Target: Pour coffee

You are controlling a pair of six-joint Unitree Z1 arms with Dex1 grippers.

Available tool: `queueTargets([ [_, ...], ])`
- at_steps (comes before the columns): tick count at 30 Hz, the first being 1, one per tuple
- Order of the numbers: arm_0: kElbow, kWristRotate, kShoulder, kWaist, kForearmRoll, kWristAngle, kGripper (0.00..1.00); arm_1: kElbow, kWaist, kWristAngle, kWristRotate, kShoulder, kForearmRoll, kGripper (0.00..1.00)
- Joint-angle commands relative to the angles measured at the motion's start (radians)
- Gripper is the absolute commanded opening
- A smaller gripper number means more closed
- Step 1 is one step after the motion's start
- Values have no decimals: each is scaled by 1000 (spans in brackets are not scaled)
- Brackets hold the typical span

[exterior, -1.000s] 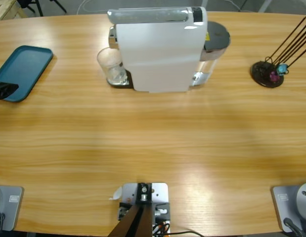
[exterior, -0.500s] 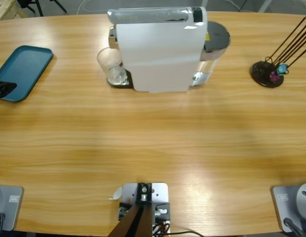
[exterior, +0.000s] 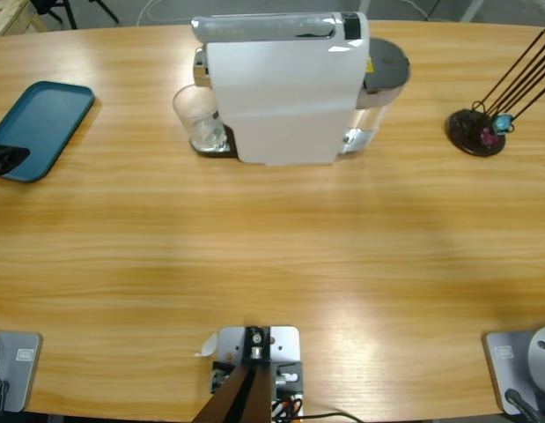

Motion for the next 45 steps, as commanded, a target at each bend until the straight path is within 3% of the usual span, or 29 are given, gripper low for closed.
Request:
queueTargets([
  [1, 36, -11, -14, 8, -7, 0, 1000, 56, -9, 9, 32, 43, 5, 0],
  [45, 36, -11, -19, 8, -7, -5, 1000, 224, 8, 28, 80, 29, -116, 0],
])
